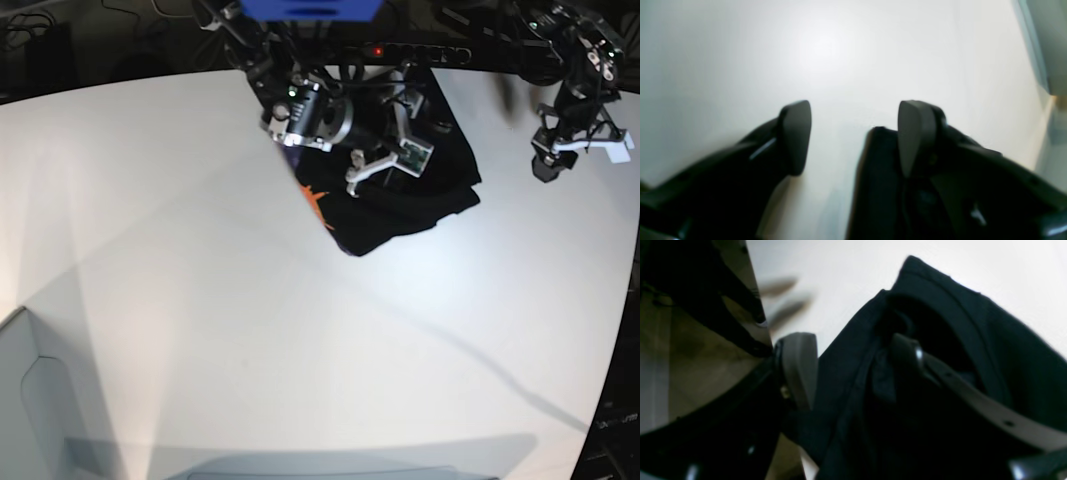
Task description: Fold the T-shirt properly
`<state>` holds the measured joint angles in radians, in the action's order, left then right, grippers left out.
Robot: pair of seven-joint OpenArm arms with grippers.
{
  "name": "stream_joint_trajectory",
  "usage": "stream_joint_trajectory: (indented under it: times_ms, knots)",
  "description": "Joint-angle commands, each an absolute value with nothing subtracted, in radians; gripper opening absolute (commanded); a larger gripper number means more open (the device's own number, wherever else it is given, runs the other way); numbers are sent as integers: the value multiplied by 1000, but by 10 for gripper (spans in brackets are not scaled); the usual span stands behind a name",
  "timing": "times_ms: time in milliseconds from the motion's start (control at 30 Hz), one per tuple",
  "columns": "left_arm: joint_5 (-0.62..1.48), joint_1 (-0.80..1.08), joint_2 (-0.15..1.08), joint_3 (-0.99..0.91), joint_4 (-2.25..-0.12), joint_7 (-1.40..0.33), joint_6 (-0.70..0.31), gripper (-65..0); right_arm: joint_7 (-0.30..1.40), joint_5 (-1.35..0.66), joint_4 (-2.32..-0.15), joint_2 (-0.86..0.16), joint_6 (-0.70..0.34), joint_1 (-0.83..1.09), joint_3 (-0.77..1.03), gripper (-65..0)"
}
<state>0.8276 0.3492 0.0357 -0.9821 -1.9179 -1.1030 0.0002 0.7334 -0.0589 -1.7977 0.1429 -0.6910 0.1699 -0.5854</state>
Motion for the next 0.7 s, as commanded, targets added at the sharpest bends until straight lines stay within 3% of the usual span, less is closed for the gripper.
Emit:
stream_joint_trajectory:
  times_ms: [0, 233, 433, 667]
  knots:
    - [842, 348, 45, -986, -1933, -1095, -4, -250, 700, -87, -1840, 157, -698, 162, -588, -292]
    - [835, 352, 51, -1001, -1933, -1095, -4, -250, 710, -87, -1983, 157, -698, 162, -467, -292]
    - [835, 346, 59, -1067, -1931, -1102, -5, -248, 704, -87, -2012, 101, -698, 191, -314, -290]
    - [843, 346, 84, -1090, -1931, -1102, -5, -248, 700, -85, -1985, 62, -698, 300, -378, -290]
